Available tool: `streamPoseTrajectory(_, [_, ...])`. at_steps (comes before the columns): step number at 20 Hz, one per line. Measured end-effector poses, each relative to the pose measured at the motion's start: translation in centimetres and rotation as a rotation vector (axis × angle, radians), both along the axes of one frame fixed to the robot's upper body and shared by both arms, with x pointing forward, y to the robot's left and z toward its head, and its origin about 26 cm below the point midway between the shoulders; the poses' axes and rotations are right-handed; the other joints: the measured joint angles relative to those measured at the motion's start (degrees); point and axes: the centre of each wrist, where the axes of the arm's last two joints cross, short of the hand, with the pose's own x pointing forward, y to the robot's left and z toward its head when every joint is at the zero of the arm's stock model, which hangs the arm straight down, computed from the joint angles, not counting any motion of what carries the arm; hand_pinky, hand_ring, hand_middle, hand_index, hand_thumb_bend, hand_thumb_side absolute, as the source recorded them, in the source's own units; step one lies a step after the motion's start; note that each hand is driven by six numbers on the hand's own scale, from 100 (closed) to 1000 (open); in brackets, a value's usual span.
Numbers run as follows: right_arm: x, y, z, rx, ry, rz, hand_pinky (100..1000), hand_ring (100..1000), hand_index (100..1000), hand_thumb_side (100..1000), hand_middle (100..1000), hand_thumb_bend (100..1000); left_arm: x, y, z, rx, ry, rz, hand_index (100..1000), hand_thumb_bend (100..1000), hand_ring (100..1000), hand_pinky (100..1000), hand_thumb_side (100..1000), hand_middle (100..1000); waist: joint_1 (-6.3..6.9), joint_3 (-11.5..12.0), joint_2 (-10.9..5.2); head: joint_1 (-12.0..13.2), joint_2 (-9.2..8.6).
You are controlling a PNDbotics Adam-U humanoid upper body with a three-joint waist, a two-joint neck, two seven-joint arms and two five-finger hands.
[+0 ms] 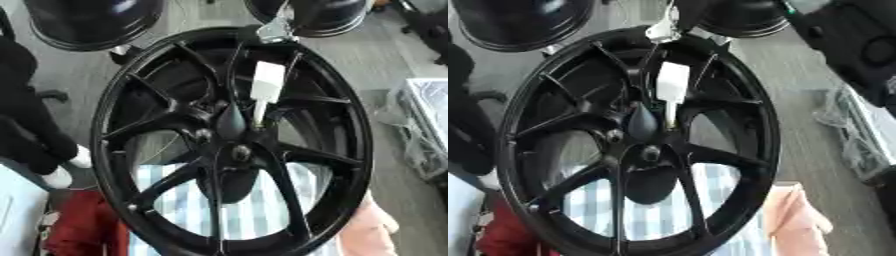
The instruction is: Pull the pin out of the wheel hub.
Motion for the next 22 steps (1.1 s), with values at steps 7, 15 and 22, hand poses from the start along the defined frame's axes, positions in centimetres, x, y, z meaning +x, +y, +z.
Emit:
streamPoseTrajectory(7, [-0.7, 1.0, -0.8, -0.034, -0.026, 0.061, 864, 834, 835, 328, 778, 447, 0.0, 0.0, 0.0, 0.001, 0.003, -0.003, 723, 205, 798, 693, 598, 707, -0.22, -0.12, 0.0, 0.68, -0.01])
streamPoseTrajectory(15, [-1.2, 0.0, -1.9, -0.081, -0.058, 0.083, 874, 842, 820, 313, 782, 440, -0.1, 0.2, -0.1, 0.007, 0.012, -0.001, 722, 203, 799, 693, 595, 707, -0.77, -0.58, 0.01, 1.77, -0.01])
streamPoseTrajectory(22, [-1.1, -1.6, -3.0, -0.119, -0.064, 0.065, 874, 842, 820, 339, 782, 441, -0.2, 0.4, 0.0, 0.015, 0.012, 0.002, 722, 202, 800, 693, 596, 708, -1.36, -0.92, 0.01, 2.52, -0.01])
